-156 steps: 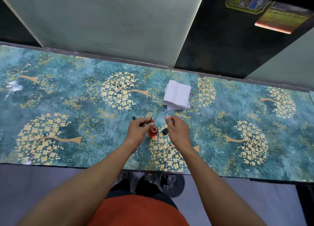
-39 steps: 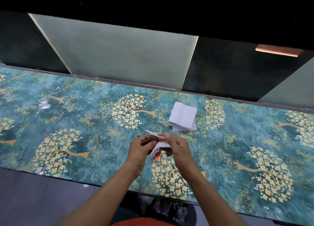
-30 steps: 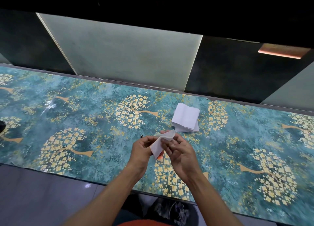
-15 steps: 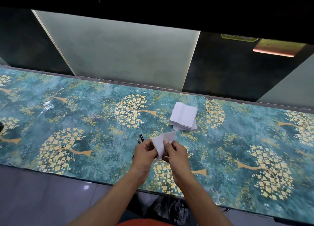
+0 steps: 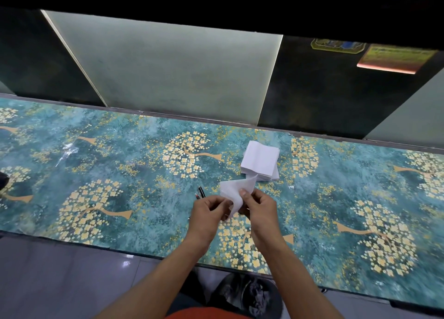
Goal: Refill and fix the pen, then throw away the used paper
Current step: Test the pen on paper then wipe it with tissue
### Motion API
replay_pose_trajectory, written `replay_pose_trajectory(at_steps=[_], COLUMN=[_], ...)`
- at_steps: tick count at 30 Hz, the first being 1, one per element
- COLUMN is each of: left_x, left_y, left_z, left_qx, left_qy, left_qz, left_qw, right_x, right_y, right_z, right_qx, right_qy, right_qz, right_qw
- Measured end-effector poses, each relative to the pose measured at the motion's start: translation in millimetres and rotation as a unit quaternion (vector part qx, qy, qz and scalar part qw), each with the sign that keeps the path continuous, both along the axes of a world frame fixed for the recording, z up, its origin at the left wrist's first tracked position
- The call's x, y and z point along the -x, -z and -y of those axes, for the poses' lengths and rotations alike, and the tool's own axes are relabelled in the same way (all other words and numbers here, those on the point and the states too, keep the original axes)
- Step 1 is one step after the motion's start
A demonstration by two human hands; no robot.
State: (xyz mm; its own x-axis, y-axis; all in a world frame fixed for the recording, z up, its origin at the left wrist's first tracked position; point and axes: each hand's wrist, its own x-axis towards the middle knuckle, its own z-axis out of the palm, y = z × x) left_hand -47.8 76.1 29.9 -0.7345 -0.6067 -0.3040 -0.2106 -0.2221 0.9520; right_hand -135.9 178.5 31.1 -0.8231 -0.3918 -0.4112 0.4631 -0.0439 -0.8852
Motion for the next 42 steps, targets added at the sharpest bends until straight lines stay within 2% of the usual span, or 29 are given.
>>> replay_pose_trajectory(at_steps=[4, 10, 19, 28, 34, 42], left_x=[0.7, 2.2, -1.1, 2.9, 6.4, 8.6], left_y=[0.3, 0.6, -1.6, 1.9, 4.0, -6.0], left_z=[-1.5, 0.4, 0.5, 7.4, 8.3, 1.0], left_qx=[-0.054, -0.099, 0.011, 0.014, -0.006, -0.018], left_qy=[0.026, 0.021, 0.071, 0.046, 0.047, 0.063], left_qz=[-0.02, -0.028, 0.003, -0.001, 0.005, 0.007], left_qw=[0.998, 0.994, 0.997, 0.999, 0.999, 0.998], right_x=[5.8, 8.1, 2.7, 1.7, 3.8, 8.6], right_y=[-6.3, -7.8, -4.9, -9.3, -7.4, 0.3], right_z=[-3.4, -7.0, -7.9, -10.9, -14.8, -12.1], right_qx=[0.045, 0.123, 0.064, 0.18, 0.195, 0.097], right_qy=[-0.005, 0.001, 0.024, 0.004, -0.036, -0.095], right_qz=[0.018, 0.13, 0.179, 0.197, 0.15, 0.041], right_qw=[0.999, 0.984, 0.981, 0.964, 0.969, 0.99])
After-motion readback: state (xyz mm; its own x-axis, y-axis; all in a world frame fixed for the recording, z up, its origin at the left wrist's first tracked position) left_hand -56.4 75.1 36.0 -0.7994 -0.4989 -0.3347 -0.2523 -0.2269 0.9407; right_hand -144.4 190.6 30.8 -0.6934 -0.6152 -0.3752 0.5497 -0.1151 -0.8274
